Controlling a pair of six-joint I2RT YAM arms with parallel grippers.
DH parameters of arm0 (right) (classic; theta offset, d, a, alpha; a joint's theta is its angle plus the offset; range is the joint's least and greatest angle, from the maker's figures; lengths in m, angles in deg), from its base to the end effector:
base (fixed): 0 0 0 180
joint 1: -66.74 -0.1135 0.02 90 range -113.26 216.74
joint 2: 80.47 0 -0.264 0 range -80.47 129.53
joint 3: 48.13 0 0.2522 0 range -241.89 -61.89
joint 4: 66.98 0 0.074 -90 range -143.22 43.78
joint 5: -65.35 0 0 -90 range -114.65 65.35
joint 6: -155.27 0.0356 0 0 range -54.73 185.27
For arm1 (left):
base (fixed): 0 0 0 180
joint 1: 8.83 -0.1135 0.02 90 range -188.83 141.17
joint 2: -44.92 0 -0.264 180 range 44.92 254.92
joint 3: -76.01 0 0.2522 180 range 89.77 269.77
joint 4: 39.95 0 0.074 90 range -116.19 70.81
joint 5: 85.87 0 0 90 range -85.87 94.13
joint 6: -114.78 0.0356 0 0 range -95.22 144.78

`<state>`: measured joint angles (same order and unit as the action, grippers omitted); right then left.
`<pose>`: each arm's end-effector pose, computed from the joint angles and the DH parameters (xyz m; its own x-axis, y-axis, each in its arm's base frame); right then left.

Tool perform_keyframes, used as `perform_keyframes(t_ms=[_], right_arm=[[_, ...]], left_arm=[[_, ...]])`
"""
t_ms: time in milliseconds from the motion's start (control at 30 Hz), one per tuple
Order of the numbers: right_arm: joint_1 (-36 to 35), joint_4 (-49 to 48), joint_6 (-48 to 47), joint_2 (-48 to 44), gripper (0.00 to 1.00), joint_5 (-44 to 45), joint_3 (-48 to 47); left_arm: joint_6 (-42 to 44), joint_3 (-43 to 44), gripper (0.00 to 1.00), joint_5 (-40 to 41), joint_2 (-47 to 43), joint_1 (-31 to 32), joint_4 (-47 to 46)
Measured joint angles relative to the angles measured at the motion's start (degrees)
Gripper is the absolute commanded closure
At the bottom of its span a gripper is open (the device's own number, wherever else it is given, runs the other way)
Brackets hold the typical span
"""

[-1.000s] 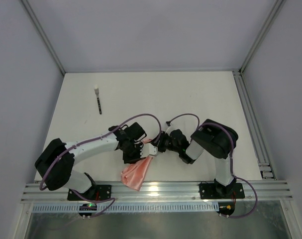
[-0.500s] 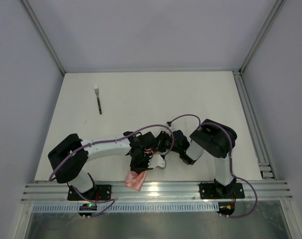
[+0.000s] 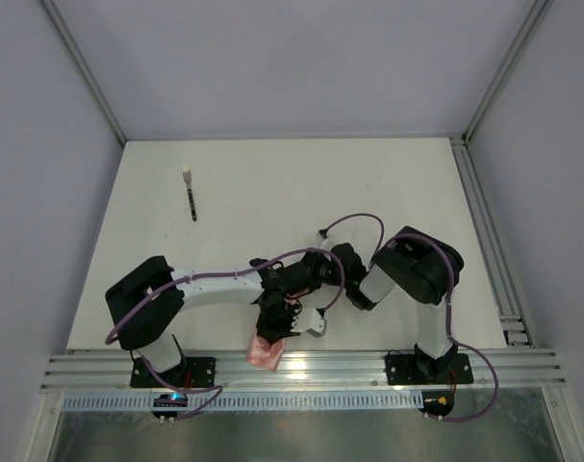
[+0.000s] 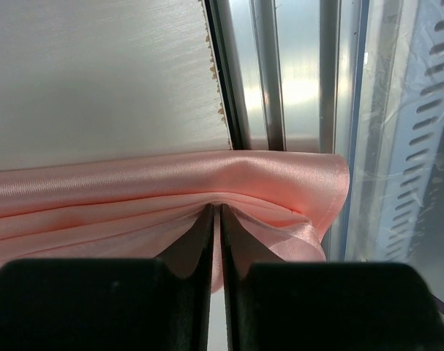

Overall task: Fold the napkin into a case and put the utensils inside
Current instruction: Fold the 2/3-rectangle-folded napkin at the center of the board.

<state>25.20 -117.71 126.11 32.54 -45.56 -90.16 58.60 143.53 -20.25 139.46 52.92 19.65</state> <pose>0.2206 0.2124 0.0809 -0.8861 0.3048 -0.3493 -0.1977 0.4329 0.8795 0.1157 -0.2464 0.1559 0.0604 0.9586 -0.2783 0.9391 -0.1491 -0.3095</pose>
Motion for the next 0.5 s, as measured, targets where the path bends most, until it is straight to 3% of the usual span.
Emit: perform_keyframes(t_ms=[167,500], right_arm=[[1.1,7.4,-4.9,-3.5,0.59,-1.8,-2.7],[1.5,11.9,-7.4,-4.7,0.48,-7.6,-4.2]], left_arm=[[0.1,0.2,0.93,-1.3,0.6,0.0,0.0],[-0.5,0.2,0.93,-1.7,0.9,0.0,-0.1]])
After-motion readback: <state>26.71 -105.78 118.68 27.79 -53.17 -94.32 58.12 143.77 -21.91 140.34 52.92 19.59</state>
